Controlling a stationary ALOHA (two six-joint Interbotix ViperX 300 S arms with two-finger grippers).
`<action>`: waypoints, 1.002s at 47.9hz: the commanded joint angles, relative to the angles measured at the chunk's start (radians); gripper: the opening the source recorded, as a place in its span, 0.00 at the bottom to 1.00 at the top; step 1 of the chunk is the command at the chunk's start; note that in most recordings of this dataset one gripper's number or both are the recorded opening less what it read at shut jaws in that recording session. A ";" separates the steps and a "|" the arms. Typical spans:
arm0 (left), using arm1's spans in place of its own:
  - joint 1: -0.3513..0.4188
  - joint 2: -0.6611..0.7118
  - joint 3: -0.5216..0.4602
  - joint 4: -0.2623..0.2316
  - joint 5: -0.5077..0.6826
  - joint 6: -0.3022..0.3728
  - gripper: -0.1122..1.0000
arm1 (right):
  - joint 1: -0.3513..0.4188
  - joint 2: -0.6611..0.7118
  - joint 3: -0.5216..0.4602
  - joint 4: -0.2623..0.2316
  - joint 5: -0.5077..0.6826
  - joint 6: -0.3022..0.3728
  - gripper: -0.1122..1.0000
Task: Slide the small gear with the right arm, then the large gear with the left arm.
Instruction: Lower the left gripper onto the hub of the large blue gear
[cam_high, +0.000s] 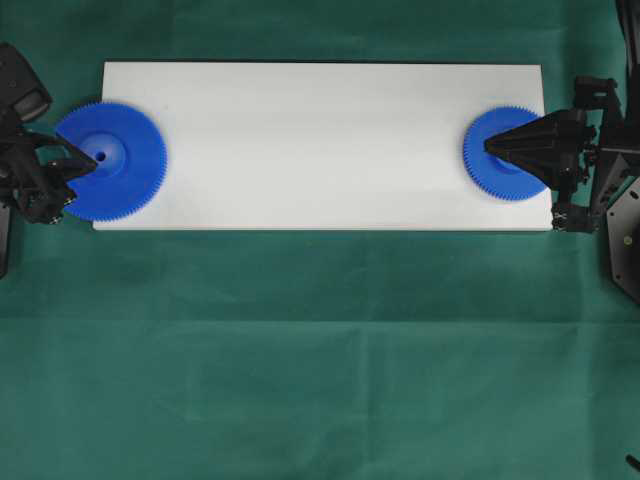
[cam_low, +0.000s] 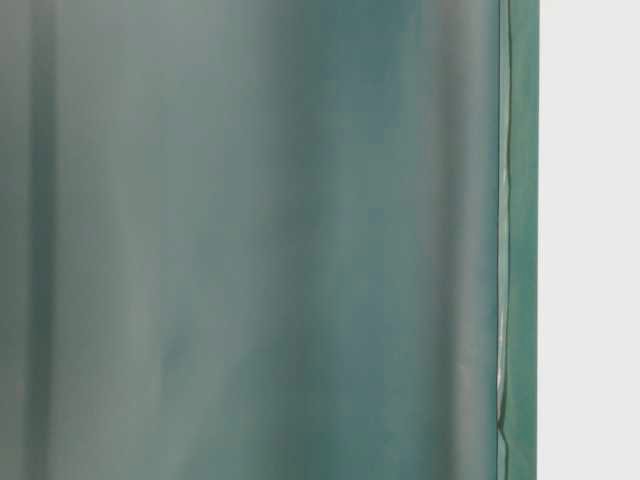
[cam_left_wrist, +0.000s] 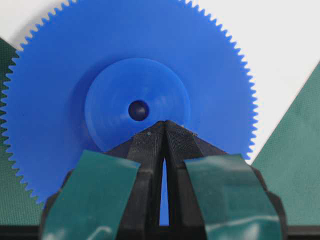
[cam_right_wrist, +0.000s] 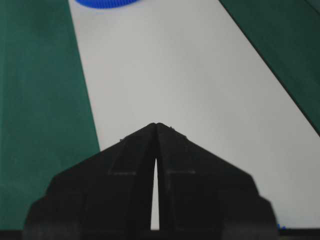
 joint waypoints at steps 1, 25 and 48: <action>0.003 0.003 -0.018 0.005 -0.009 0.002 0.10 | 0.002 0.002 -0.009 -0.003 -0.006 -0.002 0.56; 0.081 0.057 -0.026 0.008 -0.026 0.009 0.10 | 0.015 0.003 -0.006 -0.003 -0.011 0.000 0.56; 0.081 0.086 -0.037 0.008 -0.058 0.014 0.10 | 0.017 0.003 -0.003 -0.003 -0.011 0.000 0.56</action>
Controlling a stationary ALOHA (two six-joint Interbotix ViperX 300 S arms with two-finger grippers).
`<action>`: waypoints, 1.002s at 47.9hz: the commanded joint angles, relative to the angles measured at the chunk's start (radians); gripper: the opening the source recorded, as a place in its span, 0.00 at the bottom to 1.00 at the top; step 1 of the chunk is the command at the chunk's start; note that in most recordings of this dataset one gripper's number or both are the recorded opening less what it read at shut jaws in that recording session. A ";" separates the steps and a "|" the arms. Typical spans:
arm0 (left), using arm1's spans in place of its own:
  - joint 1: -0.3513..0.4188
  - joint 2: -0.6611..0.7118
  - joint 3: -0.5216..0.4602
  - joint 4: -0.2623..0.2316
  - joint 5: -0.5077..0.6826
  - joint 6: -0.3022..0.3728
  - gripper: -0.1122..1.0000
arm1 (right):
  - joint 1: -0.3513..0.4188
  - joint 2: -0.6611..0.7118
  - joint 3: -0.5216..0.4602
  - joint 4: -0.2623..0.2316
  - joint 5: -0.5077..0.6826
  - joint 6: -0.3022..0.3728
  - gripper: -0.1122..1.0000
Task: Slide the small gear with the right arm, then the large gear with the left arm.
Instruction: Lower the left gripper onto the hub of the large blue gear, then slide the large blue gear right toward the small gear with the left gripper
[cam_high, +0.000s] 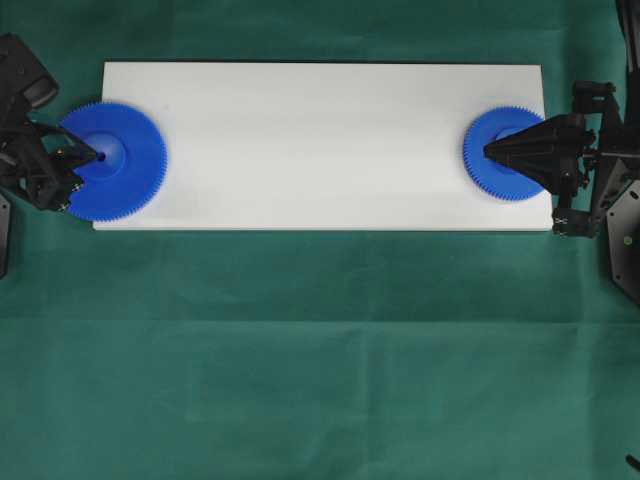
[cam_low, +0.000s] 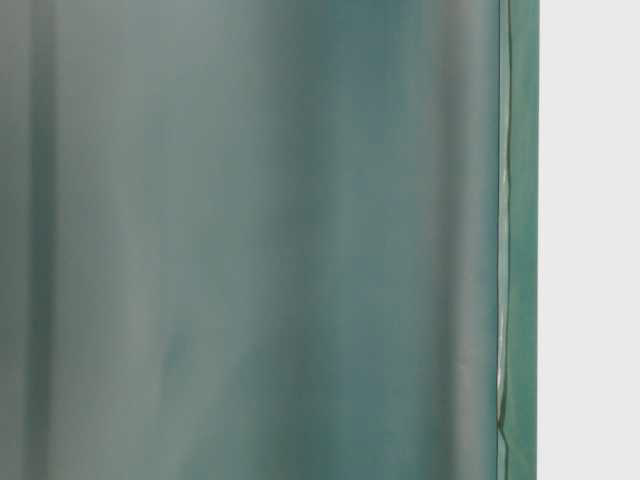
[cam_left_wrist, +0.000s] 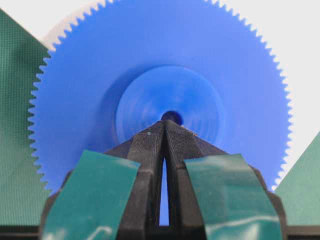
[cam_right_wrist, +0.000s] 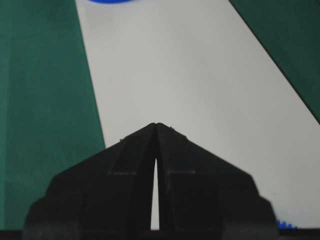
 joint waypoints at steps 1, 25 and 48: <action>0.003 0.006 -0.029 0.003 -0.018 0.002 0.10 | 0.000 0.002 -0.011 -0.003 -0.009 0.000 0.56; 0.003 0.092 -0.044 0.005 -0.021 0.012 0.10 | 0.014 0.002 -0.008 -0.003 -0.009 0.002 0.56; -0.029 0.176 -0.080 0.002 -0.074 0.006 0.10 | 0.014 0.002 -0.009 -0.003 -0.009 0.000 0.55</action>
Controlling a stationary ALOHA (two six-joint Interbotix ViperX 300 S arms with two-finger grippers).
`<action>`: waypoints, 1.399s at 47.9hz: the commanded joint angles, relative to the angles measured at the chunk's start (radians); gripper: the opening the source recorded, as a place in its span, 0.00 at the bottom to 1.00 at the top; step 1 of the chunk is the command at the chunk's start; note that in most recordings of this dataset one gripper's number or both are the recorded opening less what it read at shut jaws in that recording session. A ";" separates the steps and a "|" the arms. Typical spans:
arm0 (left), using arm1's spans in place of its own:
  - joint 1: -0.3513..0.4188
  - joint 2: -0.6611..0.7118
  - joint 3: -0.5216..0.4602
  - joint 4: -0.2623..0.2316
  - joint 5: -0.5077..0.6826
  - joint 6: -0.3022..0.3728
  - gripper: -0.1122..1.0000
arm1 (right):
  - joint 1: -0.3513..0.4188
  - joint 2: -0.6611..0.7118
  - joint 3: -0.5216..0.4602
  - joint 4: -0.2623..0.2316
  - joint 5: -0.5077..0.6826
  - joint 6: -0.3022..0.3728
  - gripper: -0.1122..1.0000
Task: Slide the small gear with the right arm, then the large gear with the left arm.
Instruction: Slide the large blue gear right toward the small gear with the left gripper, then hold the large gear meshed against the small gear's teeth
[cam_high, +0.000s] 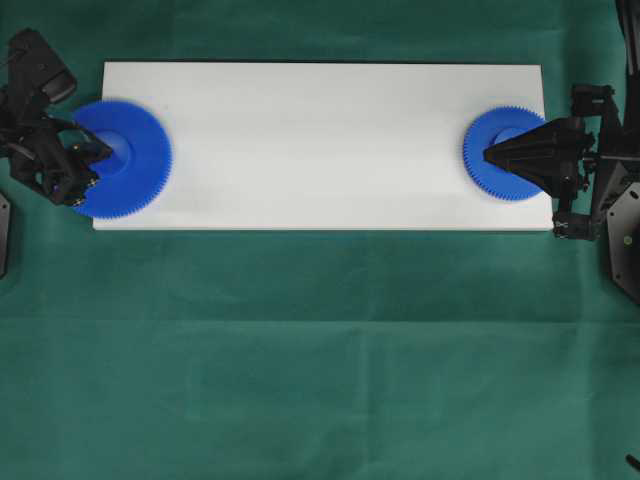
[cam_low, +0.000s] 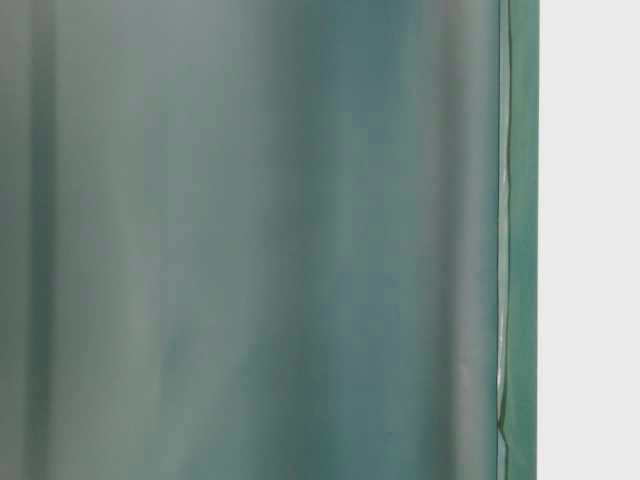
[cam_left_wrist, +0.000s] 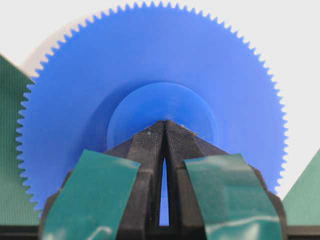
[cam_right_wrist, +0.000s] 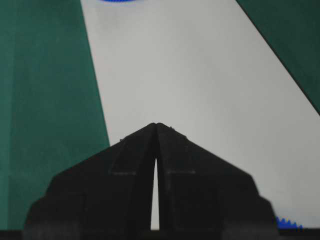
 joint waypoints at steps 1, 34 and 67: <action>-0.029 0.049 -0.034 -0.002 -0.038 0.000 0.10 | 0.002 0.002 -0.014 -0.003 -0.009 0.000 0.55; -0.218 0.811 -0.842 0.000 -0.071 0.009 0.10 | 0.028 -0.003 -0.006 -0.003 -0.009 0.000 0.55; -0.290 1.062 -1.341 0.005 0.166 0.014 0.10 | 0.029 -0.071 0.051 -0.003 -0.009 0.000 0.55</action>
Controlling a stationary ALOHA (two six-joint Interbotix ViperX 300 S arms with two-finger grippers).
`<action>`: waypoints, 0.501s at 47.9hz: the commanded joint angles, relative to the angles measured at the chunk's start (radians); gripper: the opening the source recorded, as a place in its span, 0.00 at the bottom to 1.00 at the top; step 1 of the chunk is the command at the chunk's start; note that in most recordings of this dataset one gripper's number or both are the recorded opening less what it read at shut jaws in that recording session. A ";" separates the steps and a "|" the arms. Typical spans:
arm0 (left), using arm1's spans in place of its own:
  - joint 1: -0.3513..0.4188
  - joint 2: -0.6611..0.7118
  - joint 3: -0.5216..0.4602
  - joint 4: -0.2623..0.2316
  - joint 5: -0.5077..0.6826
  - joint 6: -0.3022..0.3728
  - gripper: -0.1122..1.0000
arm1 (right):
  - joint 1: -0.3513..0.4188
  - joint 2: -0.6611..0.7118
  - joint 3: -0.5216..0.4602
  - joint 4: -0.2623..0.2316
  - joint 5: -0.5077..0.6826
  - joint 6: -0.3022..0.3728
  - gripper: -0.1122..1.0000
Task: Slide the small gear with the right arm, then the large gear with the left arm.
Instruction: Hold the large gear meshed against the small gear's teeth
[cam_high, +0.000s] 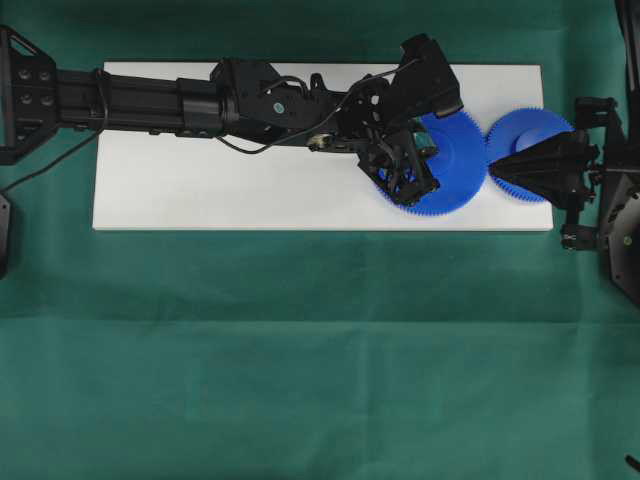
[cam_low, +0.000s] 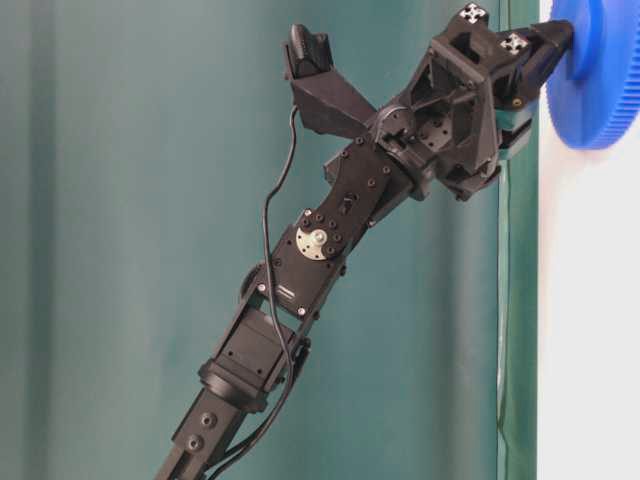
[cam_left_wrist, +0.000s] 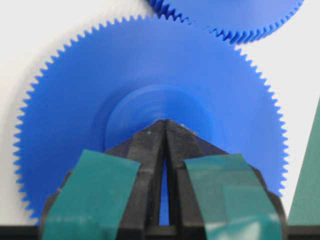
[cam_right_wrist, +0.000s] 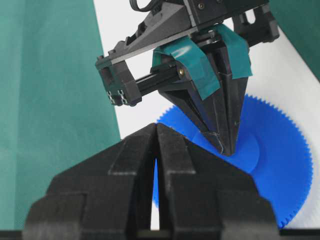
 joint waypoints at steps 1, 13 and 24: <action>-0.003 -0.020 -0.006 0.003 0.006 -0.002 0.10 | 0.003 -0.028 -0.002 -0.003 -0.009 0.000 0.55; -0.005 -0.025 0.005 0.003 0.009 -0.003 0.10 | 0.003 -0.109 0.015 -0.003 -0.003 0.002 0.55; -0.003 -0.025 0.012 0.003 0.009 -0.003 0.10 | 0.006 -0.112 0.015 -0.003 -0.002 0.002 0.56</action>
